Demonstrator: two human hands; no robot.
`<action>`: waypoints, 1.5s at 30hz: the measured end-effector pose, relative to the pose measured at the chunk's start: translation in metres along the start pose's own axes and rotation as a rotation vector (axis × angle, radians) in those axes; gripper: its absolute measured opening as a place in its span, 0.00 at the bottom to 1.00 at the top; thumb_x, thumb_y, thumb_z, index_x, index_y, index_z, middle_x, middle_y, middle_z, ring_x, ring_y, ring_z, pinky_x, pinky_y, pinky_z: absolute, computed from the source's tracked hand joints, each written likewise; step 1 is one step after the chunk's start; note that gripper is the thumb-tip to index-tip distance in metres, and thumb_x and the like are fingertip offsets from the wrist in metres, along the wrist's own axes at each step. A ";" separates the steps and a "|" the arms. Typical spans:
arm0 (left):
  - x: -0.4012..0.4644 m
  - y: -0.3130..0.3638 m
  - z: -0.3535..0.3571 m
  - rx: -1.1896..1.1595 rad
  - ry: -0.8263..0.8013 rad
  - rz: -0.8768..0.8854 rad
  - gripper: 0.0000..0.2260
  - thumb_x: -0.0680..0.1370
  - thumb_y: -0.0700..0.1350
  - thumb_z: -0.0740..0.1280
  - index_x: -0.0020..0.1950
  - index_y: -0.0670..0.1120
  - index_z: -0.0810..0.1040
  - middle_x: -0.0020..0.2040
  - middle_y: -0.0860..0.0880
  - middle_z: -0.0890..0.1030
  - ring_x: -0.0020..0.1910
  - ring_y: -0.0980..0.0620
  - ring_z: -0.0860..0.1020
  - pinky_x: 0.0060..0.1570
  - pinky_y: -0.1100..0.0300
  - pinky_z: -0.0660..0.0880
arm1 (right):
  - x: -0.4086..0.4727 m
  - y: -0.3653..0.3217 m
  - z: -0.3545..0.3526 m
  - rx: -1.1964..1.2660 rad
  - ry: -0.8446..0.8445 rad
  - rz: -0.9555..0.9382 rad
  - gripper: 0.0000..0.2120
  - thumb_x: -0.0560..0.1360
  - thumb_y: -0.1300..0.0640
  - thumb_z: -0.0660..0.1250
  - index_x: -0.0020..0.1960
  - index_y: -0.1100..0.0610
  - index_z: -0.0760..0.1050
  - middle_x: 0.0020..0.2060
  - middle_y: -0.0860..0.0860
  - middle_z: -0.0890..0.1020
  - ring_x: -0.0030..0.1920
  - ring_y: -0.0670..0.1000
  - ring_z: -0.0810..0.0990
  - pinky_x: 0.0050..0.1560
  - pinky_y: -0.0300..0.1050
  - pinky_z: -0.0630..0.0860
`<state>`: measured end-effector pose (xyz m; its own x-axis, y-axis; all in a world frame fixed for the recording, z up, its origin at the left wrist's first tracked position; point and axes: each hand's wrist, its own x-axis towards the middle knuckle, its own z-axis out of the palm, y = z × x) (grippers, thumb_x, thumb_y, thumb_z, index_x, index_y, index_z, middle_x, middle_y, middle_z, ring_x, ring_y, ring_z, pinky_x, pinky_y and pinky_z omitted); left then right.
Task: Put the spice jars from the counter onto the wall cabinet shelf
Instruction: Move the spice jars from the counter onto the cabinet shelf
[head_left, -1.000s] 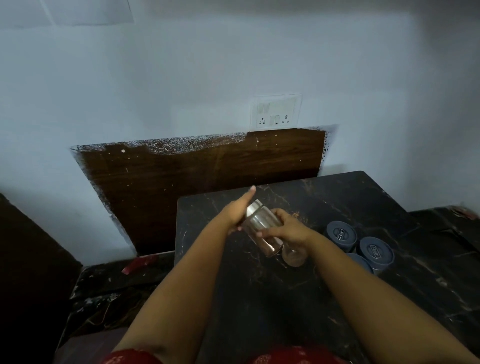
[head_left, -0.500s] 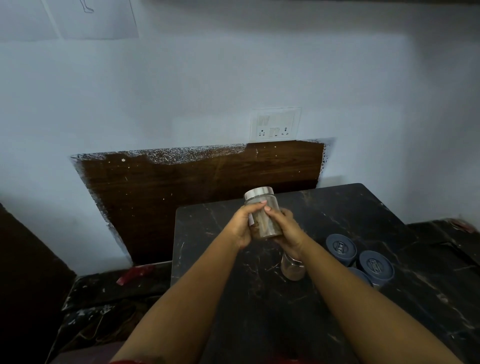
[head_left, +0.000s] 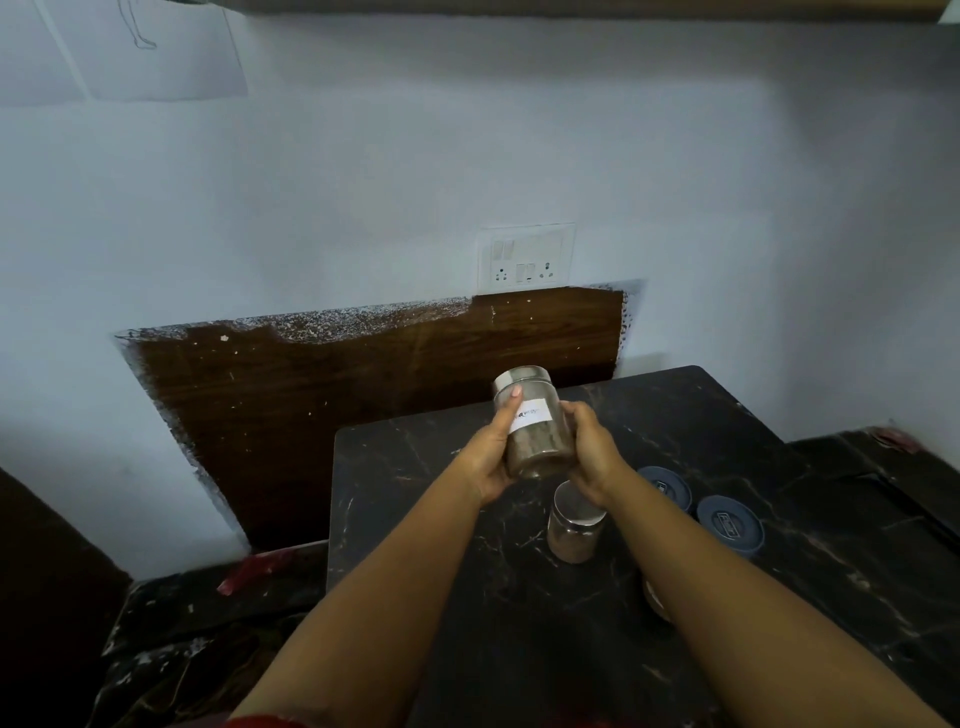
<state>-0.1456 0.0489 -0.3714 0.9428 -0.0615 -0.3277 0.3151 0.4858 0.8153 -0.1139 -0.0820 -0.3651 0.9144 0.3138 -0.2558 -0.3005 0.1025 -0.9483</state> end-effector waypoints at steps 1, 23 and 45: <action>0.002 0.001 0.004 -0.008 -0.012 0.006 0.26 0.72 0.65 0.66 0.61 0.47 0.78 0.56 0.42 0.83 0.56 0.44 0.81 0.57 0.45 0.76 | 0.000 -0.001 -0.003 0.014 0.021 0.005 0.18 0.81 0.48 0.53 0.53 0.56 0.78 0.48 0.57 0.84 0.53 0.57 0.81 0.59 0.56 0.75; 0.067 -0.028 0.101 -0.241 0.123 0.033 0.27 0.78 0.65 0.58 0.65 0.46 0.77 0.59 0.40 0.82 0.58 0.42 0.80 0.56 0.46 0.77 | 0.039 -0.031 -0.125 0.425 -0.020 0.124 0.15 0.79 0.57 0.62 0.63 0.60 0.76 0.56 0.60 0.82 0.57 0.59 0.81 0.58 0.58 0.77; 0.054 -0.046 0.144 -0.063 0.353 0.368 0.26 0.74 0.56 0.69 0.70 0.49 0.68 0.60 0.42 0.81 0.59 0.44 0.80 0.56 0.49 0.77 | 0.038 -0.069 -0.136 -0.168 -0.396 -0.079 0.47 0.66 0.63 0.77 0.76 0.47 0.55 0.63 0.51 0.75 0.61 0.50 0.76 0.60 0.46 0.73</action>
<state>-0.0936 -0.1027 -0.3574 0.8922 0.4165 -0.1748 -0.0481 0.4723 0.8801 -0.0215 -0.2056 -0.3347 0.7485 0.6522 -0.1200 -0.1553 -0.0035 -0.9879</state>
